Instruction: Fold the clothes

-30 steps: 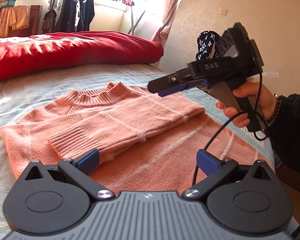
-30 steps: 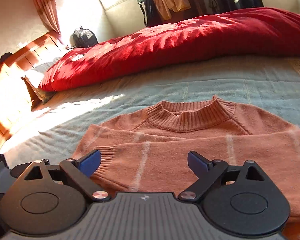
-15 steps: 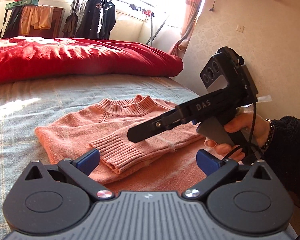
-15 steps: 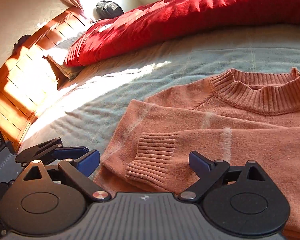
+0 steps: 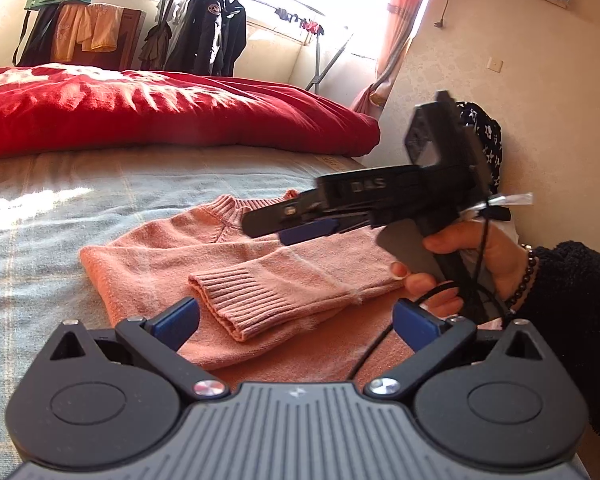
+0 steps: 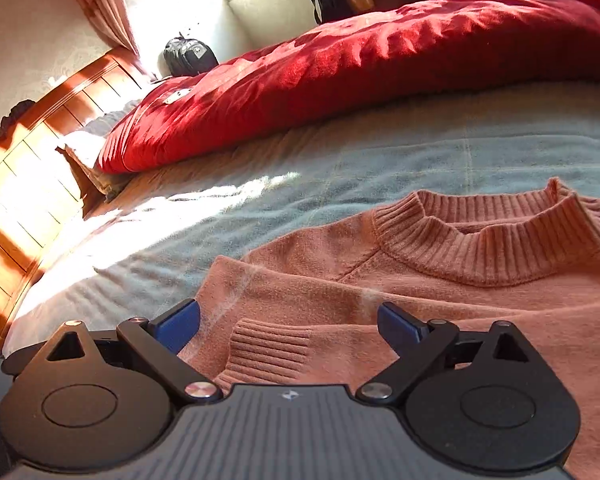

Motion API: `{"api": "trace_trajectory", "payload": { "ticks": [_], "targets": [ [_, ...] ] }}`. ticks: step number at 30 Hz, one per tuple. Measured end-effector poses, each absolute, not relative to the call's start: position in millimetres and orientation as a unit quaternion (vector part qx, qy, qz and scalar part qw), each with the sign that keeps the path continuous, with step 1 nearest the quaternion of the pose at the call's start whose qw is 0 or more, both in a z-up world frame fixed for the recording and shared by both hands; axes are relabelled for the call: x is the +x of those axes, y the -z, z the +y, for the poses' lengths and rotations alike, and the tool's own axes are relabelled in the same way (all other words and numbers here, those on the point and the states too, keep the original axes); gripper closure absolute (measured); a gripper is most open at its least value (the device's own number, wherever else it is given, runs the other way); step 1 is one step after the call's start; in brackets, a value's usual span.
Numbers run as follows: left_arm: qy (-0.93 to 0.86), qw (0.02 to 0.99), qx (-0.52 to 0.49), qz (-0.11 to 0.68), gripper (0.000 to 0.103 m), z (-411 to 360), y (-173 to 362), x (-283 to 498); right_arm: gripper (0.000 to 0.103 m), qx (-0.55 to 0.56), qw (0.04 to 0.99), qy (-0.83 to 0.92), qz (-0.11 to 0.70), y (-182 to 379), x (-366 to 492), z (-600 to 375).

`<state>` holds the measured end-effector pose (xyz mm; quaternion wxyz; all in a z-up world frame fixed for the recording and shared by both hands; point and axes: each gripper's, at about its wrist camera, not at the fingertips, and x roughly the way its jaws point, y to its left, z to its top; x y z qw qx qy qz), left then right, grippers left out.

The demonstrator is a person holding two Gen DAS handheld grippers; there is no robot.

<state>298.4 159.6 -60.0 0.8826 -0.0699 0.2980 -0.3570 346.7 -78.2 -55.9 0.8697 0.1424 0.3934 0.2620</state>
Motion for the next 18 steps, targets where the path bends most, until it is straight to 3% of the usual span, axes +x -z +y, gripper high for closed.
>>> {"api": "trace_trajectory", "payload": {
  "ticks": [3,10,18],
  "targets": [
    [0.360,0.878,-0.091,0.302,0.001,155,66,303,0.000,0.140,0.887,-0.232,0.373,36,303,-122],
    [0.300,0.887,-0.077,0.342,0.001,118,71,308,0.000,0.112,0.919,-0.200,0.320,38,198,-187],
    [0.287,0.849,-0.210,0.391,0.001,107,60,326,0.000,0.124,0.909,-0.236,0.320,84,196,-199]
  ]
}}
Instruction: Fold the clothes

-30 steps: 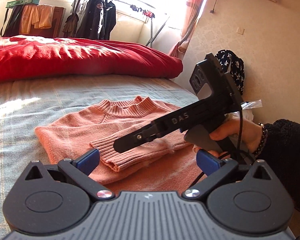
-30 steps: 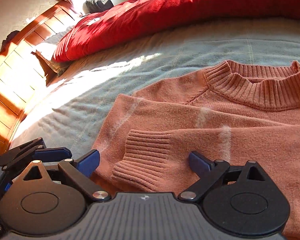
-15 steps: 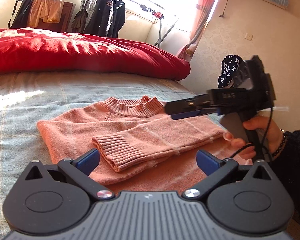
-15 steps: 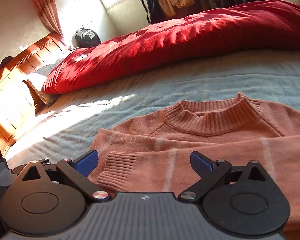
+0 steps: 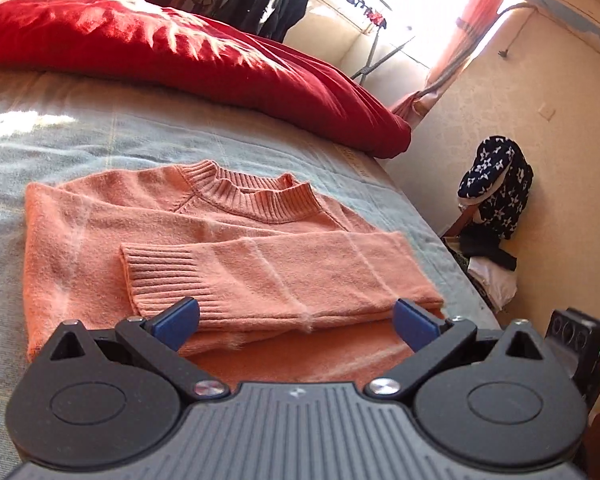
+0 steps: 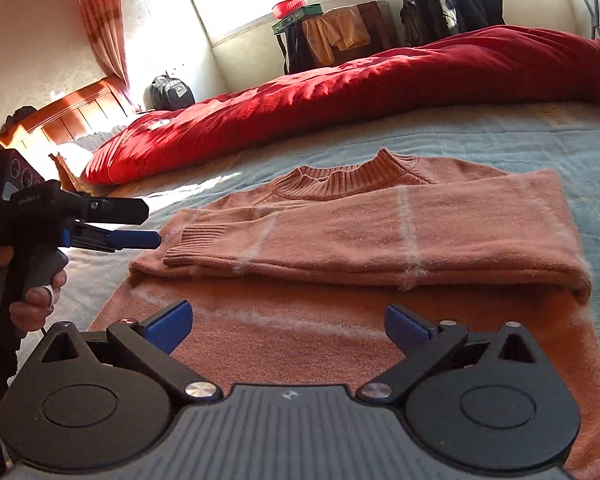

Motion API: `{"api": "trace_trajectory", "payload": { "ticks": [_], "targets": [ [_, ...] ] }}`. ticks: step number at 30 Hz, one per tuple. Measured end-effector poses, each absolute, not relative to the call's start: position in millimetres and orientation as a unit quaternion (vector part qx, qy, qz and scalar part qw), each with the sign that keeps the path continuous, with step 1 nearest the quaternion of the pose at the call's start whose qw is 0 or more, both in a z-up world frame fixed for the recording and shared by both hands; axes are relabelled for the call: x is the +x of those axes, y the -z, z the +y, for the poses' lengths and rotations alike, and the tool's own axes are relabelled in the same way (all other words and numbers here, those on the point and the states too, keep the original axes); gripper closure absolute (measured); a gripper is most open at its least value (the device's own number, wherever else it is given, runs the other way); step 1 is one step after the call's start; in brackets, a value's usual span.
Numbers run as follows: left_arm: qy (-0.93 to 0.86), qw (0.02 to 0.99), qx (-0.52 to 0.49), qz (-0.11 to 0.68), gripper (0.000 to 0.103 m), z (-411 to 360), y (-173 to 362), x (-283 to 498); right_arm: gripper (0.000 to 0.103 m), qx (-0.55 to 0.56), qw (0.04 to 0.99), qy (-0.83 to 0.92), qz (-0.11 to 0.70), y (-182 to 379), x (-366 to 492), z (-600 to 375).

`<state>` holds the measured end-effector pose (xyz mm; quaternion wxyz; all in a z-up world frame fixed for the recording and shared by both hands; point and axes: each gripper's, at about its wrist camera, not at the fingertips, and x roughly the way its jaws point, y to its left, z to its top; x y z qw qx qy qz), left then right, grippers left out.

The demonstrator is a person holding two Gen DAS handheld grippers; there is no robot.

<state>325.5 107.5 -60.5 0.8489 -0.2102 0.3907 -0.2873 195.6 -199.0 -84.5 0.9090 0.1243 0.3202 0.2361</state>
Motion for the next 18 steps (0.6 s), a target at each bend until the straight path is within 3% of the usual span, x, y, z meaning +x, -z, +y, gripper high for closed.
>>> {"api": "trace_trajectory", "payload": {
  "ticks": [6,18],
  "targets": [
    [0.222,0.802,-0.344,0.436,0.001,123,86,341,0.000,0.154,0.892,-0.270,0.328,104,190,-208],
    [0.130,0.839,-0.300,0.434,0.001,102,91,356,0.000,0.189,0.886,-0.281,0.318,104,176,-228]
  ]
}}
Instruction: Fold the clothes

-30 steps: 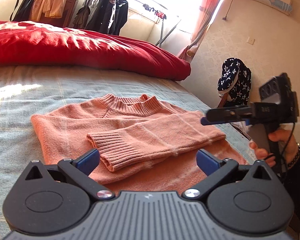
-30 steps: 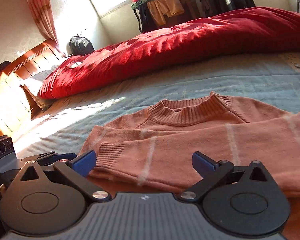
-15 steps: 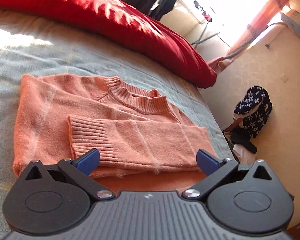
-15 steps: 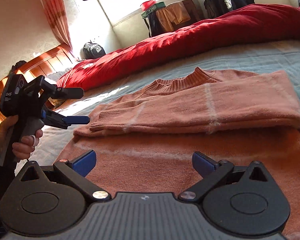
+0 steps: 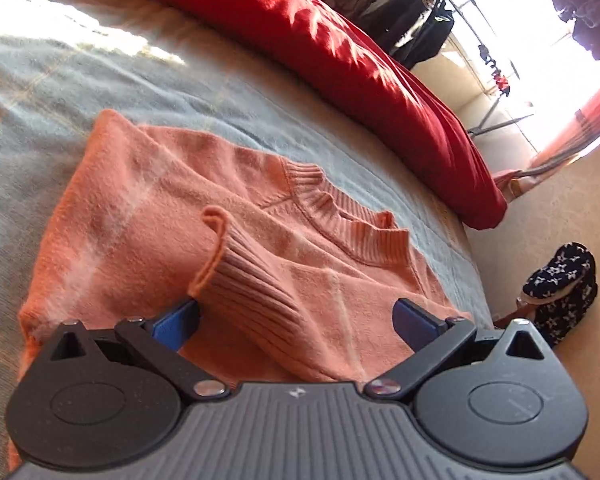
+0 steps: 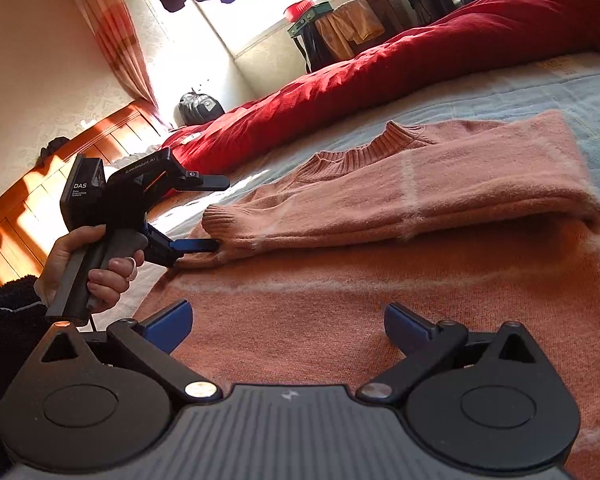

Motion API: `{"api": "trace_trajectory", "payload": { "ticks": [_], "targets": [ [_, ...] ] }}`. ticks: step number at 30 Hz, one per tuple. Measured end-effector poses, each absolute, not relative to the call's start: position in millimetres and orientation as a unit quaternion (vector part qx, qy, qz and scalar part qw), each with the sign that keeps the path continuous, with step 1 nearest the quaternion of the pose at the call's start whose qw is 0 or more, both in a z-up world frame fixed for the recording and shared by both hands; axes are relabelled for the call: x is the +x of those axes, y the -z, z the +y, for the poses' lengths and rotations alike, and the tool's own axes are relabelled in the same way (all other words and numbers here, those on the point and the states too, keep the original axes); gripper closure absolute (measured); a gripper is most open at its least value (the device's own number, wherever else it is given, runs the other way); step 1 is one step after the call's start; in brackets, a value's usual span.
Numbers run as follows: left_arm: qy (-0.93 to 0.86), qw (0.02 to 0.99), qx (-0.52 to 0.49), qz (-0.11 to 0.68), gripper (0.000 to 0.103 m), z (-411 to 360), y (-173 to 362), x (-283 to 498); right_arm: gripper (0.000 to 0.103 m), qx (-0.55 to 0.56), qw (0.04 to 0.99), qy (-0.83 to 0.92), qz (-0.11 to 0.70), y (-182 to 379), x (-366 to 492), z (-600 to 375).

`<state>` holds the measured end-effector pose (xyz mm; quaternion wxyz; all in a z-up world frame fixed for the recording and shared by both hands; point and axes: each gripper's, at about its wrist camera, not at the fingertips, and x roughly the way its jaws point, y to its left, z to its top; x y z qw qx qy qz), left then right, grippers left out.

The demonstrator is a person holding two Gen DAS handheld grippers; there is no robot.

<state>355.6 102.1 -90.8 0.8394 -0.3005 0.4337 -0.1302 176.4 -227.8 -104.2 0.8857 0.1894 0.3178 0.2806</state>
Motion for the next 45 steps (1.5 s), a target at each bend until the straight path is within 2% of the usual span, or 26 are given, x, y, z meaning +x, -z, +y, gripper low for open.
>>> {"api": "trace_trajectory", "payload": {
  "ticks": [4,7,12,14,16,19,21,26,31,34,39,42,45],
  "targets": [
    [0.162,0.857,-0.238,0.428,0.001,82,67,339,0.000,0.181,0.892,-0.276,0.309,98,170,-233],
    [0.189,0.875,-0.178,0.408,0.001,58,47,326,0.000,0.153,0.915,-0.257,0.273,79,163,-248],
    [0.202,0.876,-0.167,0.405,0.001,34,56,337,0.000,0.116,0.949,-0.200,0.216,60,183,-272],
    [0.185,0.864,-0.183,0.431,0.001,44,77,344,0.000,0.108,0.957,-0.175,0.204,59,199,-280],
    [0.184,0.853,-0.212,0.439,0.002,60,93,347,0.000,0.113,0.949,-0.157,0.250,76,219,-283],
    [0.142,0.854,-0.235,0.442,0.003,79,77,343,0.000,0.121,0.935,-0.147,0.300,103,236,-287],
    [0.099,0.873,-0.200,0.434,0.003,79,56,343,0.000,0.127,0.936,-0.149,0.291,102,233,-289],
    [0.165,0.876,-0.161,0.423,0.002,32,32,353,0.000,0.155,0.932,-0.166,0.283,97,227,-287],
    [0.171,0.874,-0.133,0.436,0.001,-6,62,371,0.000,0.151,0.932,-0.166,0.284,101,224,-286],
    [0.106,0.876,-0.130,0.453,0.002,13,90,374,0.000,0.149,0.933,-0.169,0.282,101,222,-286],
    [0.083,0.880,-0.206,0.420,0.003,61,89,362,0.000,0.161,0.929,-0.173,0.284,105,225,-290],
    [0.106,0.871,-0.210,0.432,0.003,44,73,368,0.000,0.153,0.931,-0.173,0.282,105,224,-289],
    [0.183,0.861,-0.189,0.436,0.003,-6,57,378,0.000,0.141,0.938,-0.172,0.267,101,220,-287]
  ]
}}
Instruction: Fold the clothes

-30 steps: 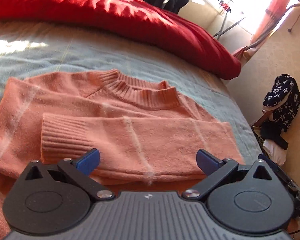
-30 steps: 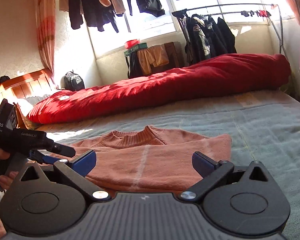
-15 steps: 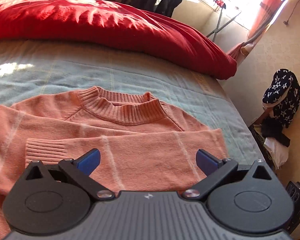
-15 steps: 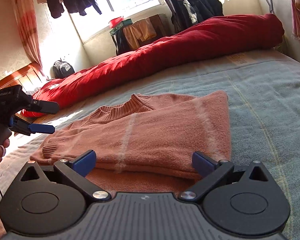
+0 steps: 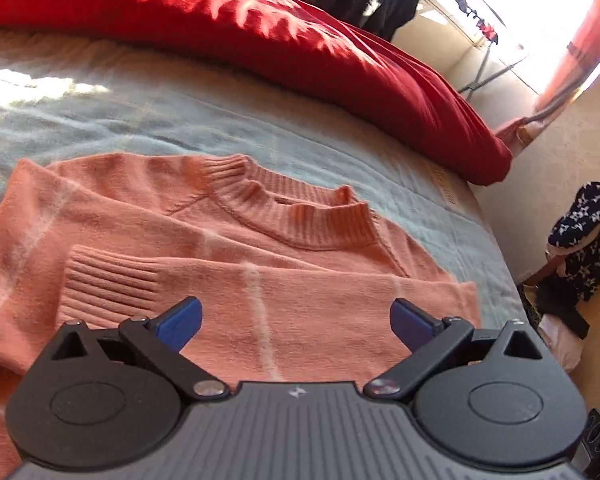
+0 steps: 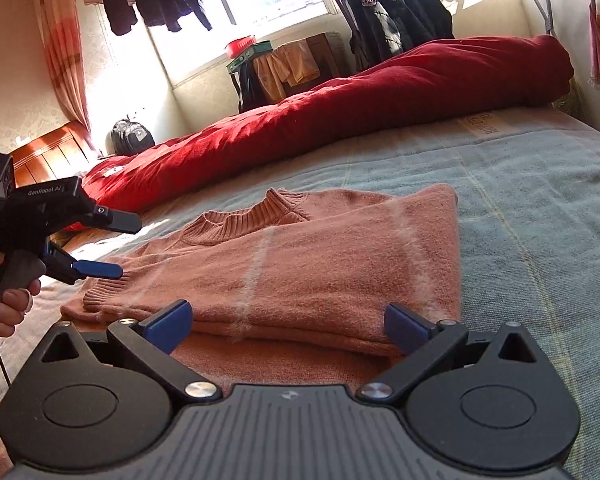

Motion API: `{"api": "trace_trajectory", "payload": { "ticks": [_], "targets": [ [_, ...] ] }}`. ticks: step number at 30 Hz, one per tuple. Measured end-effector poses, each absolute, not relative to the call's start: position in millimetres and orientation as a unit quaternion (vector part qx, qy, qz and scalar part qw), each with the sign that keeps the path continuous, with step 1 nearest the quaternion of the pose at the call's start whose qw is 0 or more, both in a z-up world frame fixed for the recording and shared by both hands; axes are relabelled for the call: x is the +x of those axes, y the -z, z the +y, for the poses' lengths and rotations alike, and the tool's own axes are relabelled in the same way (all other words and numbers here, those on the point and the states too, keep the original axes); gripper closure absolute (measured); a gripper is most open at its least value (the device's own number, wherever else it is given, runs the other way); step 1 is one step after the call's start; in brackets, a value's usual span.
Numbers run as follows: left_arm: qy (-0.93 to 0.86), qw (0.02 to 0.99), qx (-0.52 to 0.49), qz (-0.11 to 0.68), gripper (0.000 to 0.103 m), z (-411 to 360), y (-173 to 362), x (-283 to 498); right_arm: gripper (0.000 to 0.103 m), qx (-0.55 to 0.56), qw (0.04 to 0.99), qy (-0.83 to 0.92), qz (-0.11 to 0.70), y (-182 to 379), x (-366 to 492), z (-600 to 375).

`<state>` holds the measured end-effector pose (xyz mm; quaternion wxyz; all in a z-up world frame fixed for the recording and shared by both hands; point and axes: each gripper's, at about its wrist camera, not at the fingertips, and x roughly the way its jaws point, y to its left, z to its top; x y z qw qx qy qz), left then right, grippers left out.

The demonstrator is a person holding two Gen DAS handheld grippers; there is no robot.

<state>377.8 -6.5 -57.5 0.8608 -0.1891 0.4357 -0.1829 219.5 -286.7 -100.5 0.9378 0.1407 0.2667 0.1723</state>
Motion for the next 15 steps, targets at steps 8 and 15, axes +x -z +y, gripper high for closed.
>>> {"api": "trace_trajectory", "payload": {
  "ticks": [8,15],
  "targets": [
    [0.344,0.811,-0.141,0.452,0.003,-159,45,419,0.000,0.148,0.934,-0.167,0.277,106,223,-297],
    [0.384,0.771,-0.129,0.492,0.003,-231,84,458,0.000,0.183,0.923,-0.190,0.281,116,224,-313]
  ]
}}
